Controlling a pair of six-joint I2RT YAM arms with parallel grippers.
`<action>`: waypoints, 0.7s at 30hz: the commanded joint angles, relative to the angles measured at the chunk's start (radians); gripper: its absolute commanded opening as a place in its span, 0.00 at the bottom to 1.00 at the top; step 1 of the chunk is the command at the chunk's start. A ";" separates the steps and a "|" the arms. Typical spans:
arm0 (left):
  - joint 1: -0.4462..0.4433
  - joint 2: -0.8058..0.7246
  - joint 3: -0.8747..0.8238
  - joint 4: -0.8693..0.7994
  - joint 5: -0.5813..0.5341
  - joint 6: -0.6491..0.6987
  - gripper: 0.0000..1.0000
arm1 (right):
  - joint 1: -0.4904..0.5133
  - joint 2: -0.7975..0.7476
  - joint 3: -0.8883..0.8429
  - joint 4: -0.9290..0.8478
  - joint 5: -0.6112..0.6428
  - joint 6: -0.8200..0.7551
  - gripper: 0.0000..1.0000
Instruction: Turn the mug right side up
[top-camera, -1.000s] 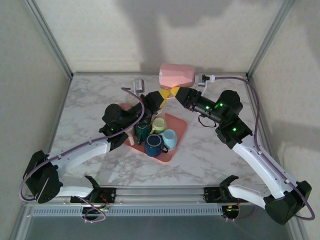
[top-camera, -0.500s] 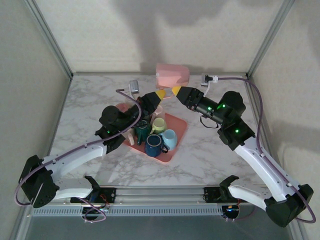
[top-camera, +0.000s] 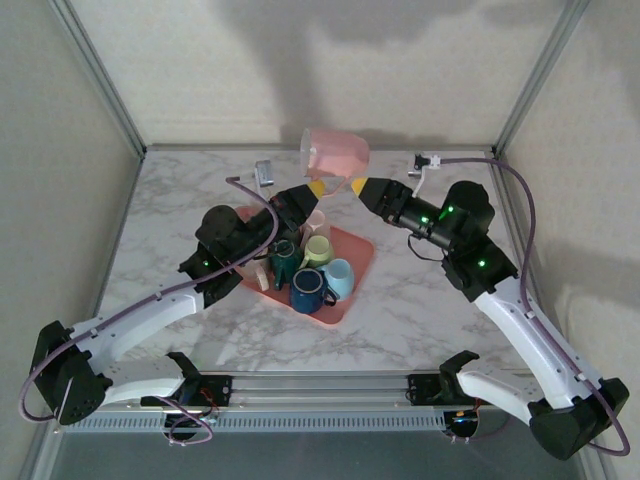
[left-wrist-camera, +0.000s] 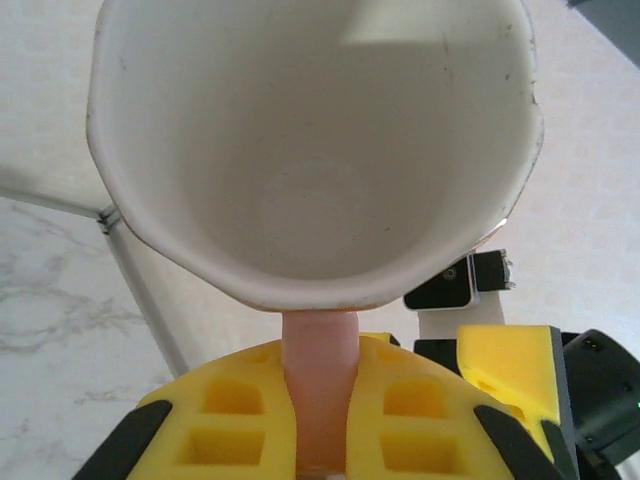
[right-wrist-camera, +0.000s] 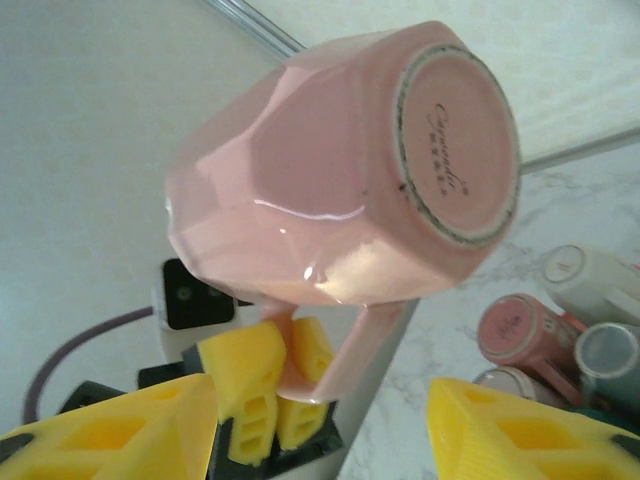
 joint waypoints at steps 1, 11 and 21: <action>0.016 -0.060 0.084 0.027 -0.034 0.089 0.00 | -0.015 -0.025 0.041 -0.100 0.006 -0.085 0.59; 0.053 -0.064 0.266 -0.410 -0.241 0.347 0.00 | -0.020 -0.002 0.179 -0.535 0.125 -0.441 0.58; 0.136 -0.007 0.409 -0.732 -0.512 0.532 0.00 | -0.018 0.100 0.279 -0.740 0.185 -0.645 0.58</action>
